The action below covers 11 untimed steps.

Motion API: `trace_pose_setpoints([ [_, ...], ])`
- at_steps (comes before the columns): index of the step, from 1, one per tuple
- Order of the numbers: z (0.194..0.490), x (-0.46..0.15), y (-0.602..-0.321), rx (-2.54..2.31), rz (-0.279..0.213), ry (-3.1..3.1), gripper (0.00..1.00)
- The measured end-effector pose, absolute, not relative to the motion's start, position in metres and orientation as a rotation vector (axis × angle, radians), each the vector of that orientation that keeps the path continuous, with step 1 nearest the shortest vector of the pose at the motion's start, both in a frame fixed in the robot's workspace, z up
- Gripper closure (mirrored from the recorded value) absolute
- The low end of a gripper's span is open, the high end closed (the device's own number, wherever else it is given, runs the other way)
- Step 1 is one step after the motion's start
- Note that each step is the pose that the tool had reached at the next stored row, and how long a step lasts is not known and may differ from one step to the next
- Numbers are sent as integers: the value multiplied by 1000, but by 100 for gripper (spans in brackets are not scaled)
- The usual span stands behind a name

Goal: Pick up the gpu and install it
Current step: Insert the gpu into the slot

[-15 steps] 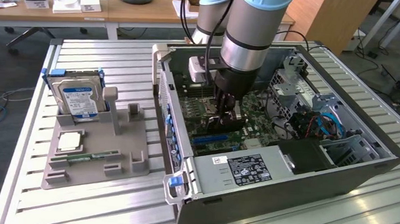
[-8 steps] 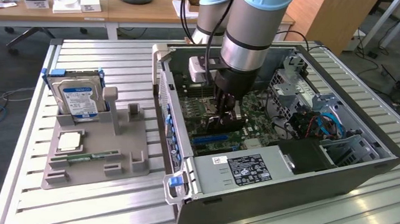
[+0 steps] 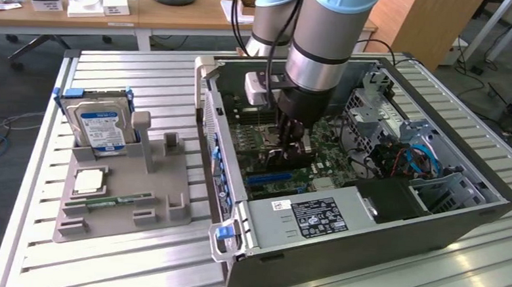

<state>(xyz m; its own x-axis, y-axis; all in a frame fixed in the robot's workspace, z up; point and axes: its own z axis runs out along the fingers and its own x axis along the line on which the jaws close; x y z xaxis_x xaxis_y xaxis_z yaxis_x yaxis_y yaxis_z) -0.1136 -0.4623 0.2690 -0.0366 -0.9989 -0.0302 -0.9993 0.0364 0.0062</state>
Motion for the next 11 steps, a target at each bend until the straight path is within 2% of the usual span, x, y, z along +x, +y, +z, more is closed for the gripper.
trace_pose_setpoints([
  [11,263,-112,-462,-2168,40,2249,73],
])
